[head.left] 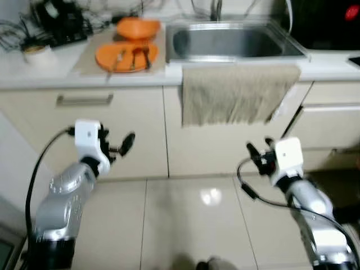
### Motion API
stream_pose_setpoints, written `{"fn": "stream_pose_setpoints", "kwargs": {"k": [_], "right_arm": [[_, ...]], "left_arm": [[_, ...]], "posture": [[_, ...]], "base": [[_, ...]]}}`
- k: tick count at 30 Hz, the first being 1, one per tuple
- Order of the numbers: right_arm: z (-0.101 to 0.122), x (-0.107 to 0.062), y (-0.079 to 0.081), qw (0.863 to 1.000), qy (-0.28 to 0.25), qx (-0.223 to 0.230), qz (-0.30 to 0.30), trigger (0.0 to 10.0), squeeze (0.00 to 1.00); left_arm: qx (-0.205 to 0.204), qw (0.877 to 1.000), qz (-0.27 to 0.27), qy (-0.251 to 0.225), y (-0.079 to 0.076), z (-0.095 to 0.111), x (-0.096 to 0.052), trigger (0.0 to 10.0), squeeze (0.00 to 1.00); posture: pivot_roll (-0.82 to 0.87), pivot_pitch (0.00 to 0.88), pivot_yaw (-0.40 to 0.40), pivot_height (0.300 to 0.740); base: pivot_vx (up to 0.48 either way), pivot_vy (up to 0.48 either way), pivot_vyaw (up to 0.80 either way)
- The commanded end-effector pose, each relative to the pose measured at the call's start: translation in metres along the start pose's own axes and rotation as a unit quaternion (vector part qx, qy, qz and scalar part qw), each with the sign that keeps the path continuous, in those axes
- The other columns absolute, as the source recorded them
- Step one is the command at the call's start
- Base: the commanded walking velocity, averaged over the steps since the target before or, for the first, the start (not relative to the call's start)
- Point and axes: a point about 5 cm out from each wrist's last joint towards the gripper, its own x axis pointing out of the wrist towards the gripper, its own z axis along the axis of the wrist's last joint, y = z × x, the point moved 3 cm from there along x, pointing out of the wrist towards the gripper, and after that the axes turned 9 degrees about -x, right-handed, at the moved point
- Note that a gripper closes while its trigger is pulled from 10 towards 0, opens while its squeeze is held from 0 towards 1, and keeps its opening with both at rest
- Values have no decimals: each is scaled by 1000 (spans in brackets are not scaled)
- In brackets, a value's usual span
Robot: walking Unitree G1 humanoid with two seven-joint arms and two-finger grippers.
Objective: Kitchen organization
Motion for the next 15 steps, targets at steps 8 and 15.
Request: {"fn": "stream_pose_setpoints", "kwargs": {"k": [8, 15], "right_arm": [[12, 5, 4, 998, -45, 32, -10, 10000, 0], [12, 7, 2, 997, -57, 42, -20, 10000, 0]], "left_arm": [[-26, 998, 31, -52, 6, 2, -1, 10000, 0], [-38, 995, 41, -84, 7, 7, 8, 10000, 0]], "posture": [[-4, 0, 18, 740], [-7, 0, 12, 740]], "base": [[0, 0, -688], [0, 0, -698]]}}
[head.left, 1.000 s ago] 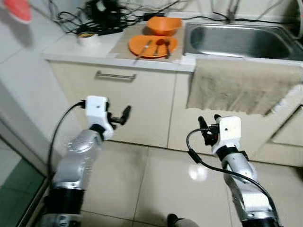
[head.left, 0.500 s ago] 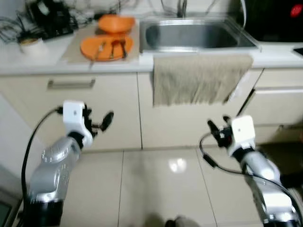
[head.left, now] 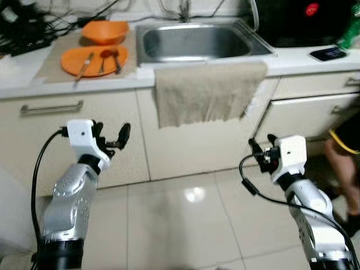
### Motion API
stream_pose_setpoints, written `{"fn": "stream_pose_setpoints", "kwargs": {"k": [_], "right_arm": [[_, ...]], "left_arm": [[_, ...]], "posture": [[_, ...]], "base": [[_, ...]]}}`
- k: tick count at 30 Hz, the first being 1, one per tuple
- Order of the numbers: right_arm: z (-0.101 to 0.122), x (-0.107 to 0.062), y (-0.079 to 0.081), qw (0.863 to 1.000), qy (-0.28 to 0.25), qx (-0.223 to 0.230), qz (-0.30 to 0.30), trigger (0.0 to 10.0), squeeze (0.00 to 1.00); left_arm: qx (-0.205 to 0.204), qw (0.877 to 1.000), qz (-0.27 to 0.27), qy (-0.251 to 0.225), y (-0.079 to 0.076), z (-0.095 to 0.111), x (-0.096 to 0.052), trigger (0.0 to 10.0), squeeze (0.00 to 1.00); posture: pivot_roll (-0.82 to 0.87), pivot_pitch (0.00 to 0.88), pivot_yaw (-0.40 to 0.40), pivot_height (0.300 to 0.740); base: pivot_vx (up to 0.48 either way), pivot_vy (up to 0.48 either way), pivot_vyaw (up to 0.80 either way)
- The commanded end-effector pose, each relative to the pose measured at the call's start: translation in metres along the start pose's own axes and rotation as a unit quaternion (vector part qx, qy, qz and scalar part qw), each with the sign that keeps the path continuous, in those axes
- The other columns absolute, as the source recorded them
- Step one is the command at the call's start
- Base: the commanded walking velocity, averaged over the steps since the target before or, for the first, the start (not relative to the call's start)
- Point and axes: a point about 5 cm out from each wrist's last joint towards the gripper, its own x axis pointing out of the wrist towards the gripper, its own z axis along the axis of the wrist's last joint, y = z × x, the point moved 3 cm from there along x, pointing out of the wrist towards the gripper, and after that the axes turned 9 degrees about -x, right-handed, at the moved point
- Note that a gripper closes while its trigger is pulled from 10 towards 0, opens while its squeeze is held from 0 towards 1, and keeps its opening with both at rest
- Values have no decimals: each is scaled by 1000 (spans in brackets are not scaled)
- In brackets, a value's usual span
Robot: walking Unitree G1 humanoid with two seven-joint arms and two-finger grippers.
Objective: Kitchen organization
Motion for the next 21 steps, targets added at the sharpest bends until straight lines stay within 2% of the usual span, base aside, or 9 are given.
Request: {"fn": "stream_pose_setpoints", "kwargs": {"k": [1, 9, 11, 12, 16, 21], "right_arm": [[1, 1, -5, 1000, -9, 5, -9, 10000, 0], [-2, 7, 0, 1000, -12, 6, -6, 10000, 0], [-4, 9, 5, 1000, -17, -1, -6, 10000, 0], [-5, 11, 7, 1000, -12, -16, -9, 10000, 0], [-5, 13, 8, 1000, -15, -14, -20, 10000, 0], [-4, 16, 8, 999, -21, -16, -20, 10000, 0]], "left_arm": [[-5, 1000, 1, -16, -3, 4, 6, 10000, 0], [1, 1000, -12, -9, -17, -4, 13, 10000, 0], [3, 1000, -6, -10, -19, -9, 15, 10000, 0], [5, 1000, -7, -8, -21, -10, 16, 10000, 0], [19, 1000, -19, -16, -29, -7, 21, 10000, 0], [32, 999, -14, -15, -28, -8, 24, 10000, 0]], "posture": [[-6, 0, 12, 740], [-7, 0, 11, 740], [-3, 0, 9, 740], [-2, 0, 10, 740], [2, 0, 10, 740], [3, 0, 13, 740]], "base": [[0, 0, -706], [0, 0, -705], [0, 0, -606], [0, 0, 0], [0, 0, 0], [0, 0, 0]]}}
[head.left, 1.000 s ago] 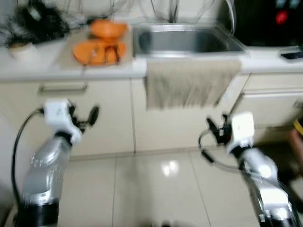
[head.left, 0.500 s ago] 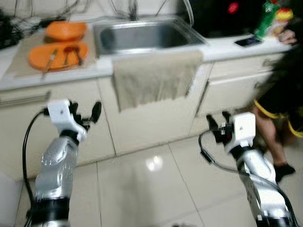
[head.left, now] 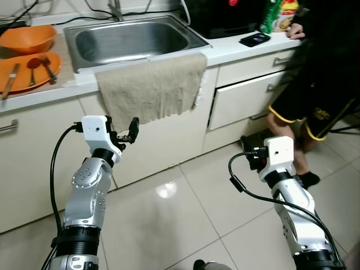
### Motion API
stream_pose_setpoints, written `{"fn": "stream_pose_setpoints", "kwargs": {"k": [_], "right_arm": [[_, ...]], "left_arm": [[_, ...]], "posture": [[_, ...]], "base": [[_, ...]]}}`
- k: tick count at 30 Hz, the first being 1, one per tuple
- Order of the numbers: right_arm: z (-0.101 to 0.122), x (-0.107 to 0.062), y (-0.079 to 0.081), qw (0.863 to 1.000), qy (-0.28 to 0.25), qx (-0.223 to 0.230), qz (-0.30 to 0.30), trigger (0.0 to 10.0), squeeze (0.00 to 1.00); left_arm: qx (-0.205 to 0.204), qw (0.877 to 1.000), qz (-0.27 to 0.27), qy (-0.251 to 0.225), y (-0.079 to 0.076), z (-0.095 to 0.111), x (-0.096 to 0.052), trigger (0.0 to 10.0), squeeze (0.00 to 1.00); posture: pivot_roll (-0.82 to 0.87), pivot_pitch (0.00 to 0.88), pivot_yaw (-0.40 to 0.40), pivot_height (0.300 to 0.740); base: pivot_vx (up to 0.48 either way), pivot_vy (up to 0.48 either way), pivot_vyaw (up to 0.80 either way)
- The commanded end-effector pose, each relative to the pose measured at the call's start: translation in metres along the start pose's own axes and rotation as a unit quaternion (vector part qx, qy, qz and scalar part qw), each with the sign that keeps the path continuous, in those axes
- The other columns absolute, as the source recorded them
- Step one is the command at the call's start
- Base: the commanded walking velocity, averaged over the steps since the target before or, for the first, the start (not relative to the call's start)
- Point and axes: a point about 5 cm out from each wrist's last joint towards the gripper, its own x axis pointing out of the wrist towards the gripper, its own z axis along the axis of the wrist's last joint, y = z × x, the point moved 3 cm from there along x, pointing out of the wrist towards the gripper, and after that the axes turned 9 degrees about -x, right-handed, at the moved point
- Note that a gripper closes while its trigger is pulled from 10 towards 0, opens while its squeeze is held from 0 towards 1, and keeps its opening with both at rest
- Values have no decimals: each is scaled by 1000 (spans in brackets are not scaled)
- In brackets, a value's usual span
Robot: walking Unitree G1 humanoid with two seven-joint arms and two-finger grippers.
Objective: Kitchen organization
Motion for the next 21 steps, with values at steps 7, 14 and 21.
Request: {"fn": "stream_pose_setpoints", "kwargs": {"k": [7, 14, 21], "right_arm": [[-1, 1, 1, 1000, 0, -9, 2, 10000, 0], [0, -3, -14, 999, -20, 7, -42, 10000, 0], [2, 5, -21, 999, -18, 10, -42, 10000, 0]], "left_arm": [[-7, 1000, 12, 11, 4, -5, 1, 10000, 0], [-11, 1000, 24, -7, 6, -6, -4, 10000, 0], [17, 1000, 8, 5, 0, -6, 4, 10000, 0]], "posture": [[2, 0, 10, 740], [-4, 0, 9, 740], [-8, 0, 13, 740]], "base": [[0, 0, 194], [0, 0, 628], [0, 0, 76]]}}
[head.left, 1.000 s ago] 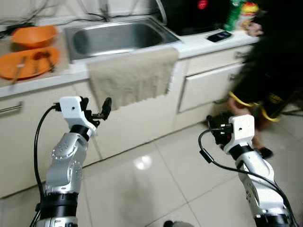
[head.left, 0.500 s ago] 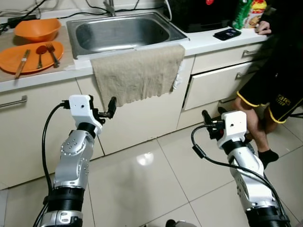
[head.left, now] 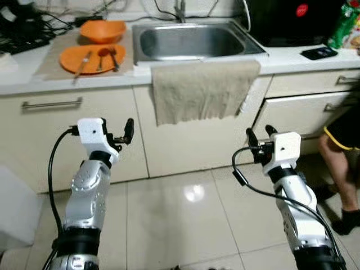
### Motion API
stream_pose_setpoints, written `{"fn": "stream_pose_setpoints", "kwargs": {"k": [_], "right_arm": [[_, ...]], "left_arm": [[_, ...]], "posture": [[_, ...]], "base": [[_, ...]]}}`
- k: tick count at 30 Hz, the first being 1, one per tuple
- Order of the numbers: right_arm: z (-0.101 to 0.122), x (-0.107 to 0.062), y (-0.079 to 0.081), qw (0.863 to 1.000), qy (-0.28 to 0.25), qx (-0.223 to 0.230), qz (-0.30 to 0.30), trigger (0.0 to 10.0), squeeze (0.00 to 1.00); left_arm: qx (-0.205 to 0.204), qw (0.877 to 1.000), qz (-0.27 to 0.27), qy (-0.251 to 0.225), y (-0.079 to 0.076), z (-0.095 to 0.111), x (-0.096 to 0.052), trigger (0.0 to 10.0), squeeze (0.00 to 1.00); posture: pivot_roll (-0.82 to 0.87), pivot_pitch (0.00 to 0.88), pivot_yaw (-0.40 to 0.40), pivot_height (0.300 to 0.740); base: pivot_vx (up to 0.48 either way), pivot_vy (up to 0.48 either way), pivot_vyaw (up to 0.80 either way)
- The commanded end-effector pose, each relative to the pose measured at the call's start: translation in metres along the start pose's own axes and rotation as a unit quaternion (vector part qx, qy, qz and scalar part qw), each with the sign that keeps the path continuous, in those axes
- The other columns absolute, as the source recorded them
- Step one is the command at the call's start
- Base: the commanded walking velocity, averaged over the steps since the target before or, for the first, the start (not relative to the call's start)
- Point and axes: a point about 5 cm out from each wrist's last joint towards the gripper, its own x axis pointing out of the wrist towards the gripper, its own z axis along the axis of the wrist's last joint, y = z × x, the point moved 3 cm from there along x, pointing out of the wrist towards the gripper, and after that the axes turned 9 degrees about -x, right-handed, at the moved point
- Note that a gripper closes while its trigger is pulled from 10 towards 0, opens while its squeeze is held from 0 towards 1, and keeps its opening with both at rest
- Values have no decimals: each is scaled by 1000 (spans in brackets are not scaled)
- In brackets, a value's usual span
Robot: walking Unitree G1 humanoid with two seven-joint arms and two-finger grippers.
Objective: Kitchen organization
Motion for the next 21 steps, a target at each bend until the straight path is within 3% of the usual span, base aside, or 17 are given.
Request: {"fn": "stream_pose_setpoints", "kwargs": {"k": [1, 14, 21], "right_arm": [[-3, 0, -7, 1000, 9, 7, -6, 10000, 0], [-11, 0, 9, 1000, 19, 19, 10, 10000, 0], [-8, 0, 6, 1000, 14, 6, 10, 10000, 0]], "left_arm": [[15, 1000, -12, -1, -4, 5, 6, 10000, 0], [37, 999, -17, 7, -5, 7, 10, 10000, 0], [25, 999, -9, -19, -7, 18, 12, 10000, 0]], "posture": [[-6, 0, 13, 740], [-4, 0, 24, 740], [-8, 0, 28, 740]], "base": [[0, 0, 0], [0, 0, 0], [335, 218, 0]]}}
